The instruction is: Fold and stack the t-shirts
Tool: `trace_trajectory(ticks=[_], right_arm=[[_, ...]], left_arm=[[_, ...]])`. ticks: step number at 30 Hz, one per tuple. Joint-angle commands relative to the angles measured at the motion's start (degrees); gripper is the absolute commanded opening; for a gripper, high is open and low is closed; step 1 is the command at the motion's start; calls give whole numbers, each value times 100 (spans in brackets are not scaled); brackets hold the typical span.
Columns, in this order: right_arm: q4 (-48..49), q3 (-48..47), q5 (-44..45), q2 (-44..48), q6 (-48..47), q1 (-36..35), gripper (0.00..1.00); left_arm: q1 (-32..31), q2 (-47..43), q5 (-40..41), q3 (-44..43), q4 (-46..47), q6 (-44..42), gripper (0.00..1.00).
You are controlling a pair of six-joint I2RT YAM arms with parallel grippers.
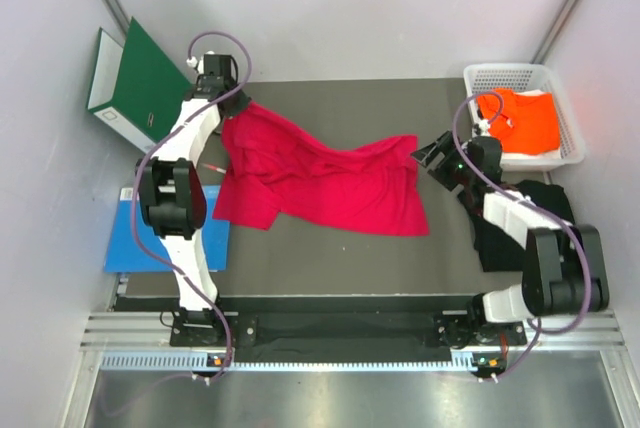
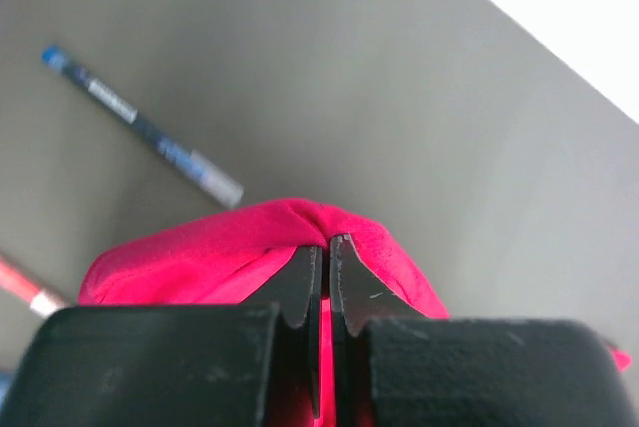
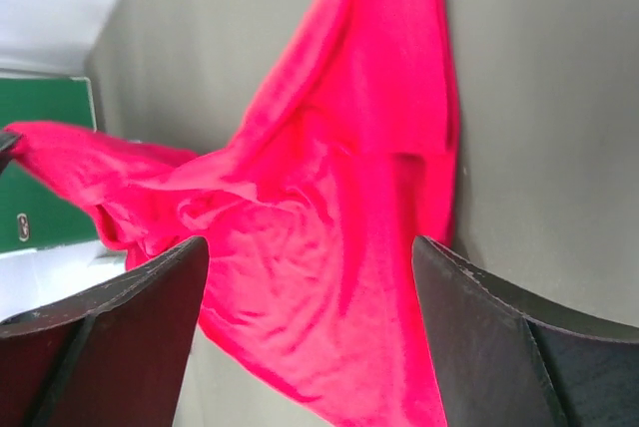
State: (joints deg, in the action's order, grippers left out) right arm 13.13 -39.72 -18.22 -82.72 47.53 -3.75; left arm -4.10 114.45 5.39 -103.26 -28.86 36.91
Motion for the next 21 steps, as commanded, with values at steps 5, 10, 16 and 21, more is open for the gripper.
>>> trace_trajectory(ticks=[5, 10, 16, 21], right_arm=[[-56, -1, 56, 327, -508, -65, 83], [567, 272, -252, -33, -105, -117, 83], [1797, 703, -472, -464, 808, -117, 82], [2456, 940, -279, -692, 1346, -109, 81]], left_arm=[[225, 1147, 42, -1457, 743, -78, 3], [296, 1713, -64, -2524, -102, -175, 98], [296, 37, -187, 89, 1169, -70, 98], [269, -897, -784, 1474, 1533, 54, 98]])
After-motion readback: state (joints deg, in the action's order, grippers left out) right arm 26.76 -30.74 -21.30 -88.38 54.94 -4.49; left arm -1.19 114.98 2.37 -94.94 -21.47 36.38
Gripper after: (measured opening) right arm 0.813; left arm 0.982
